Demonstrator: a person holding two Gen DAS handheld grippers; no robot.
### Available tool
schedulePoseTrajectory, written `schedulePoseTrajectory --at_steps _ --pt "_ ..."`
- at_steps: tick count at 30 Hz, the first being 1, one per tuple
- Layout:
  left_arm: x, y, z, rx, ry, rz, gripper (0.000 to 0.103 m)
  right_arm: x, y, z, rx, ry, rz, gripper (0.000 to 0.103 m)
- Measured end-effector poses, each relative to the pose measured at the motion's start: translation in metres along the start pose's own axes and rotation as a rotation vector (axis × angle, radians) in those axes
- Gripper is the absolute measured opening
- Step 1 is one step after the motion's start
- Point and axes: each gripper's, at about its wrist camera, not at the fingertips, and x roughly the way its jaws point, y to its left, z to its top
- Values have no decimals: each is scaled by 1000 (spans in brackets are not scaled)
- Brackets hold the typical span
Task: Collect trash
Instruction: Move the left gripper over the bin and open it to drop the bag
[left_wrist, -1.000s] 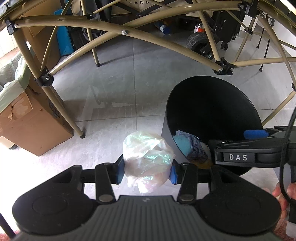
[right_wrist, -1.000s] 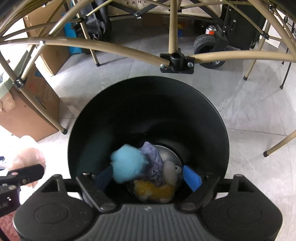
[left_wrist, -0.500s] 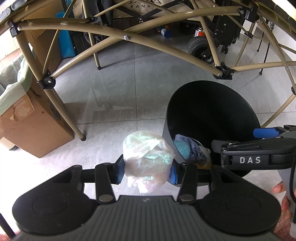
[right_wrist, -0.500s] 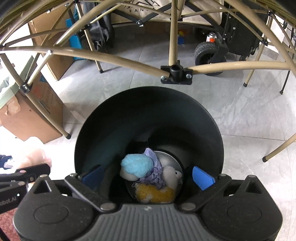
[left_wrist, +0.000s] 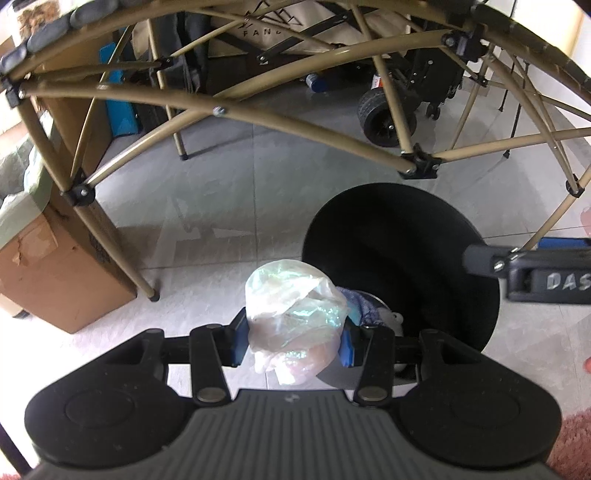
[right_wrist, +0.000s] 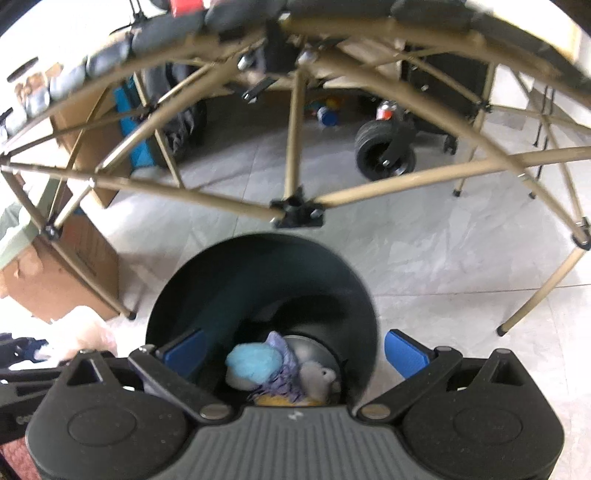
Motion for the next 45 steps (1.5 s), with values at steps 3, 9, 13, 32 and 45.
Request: schedulePoseTrajectory --at_steps 3,9,13,32,45 --pt "-1 -8 3 11 -10 -4 46 -15 -12 4 21 -36 -10 103" --pt "-6 -25 13 25 -39 -20 46 -42 -36 9 67 -96 -33 103" --pt "-5 -40 19 41 -51 -29 46 -60 -50 11 89 -132 -52 103" --pt "35 -100 30 74 27 -52 46 -85 -99 -7 187 -127 -106 103" --pt "61 -114 28 46 117 -33 47 -47 -109 -14 195 9 -134 103"
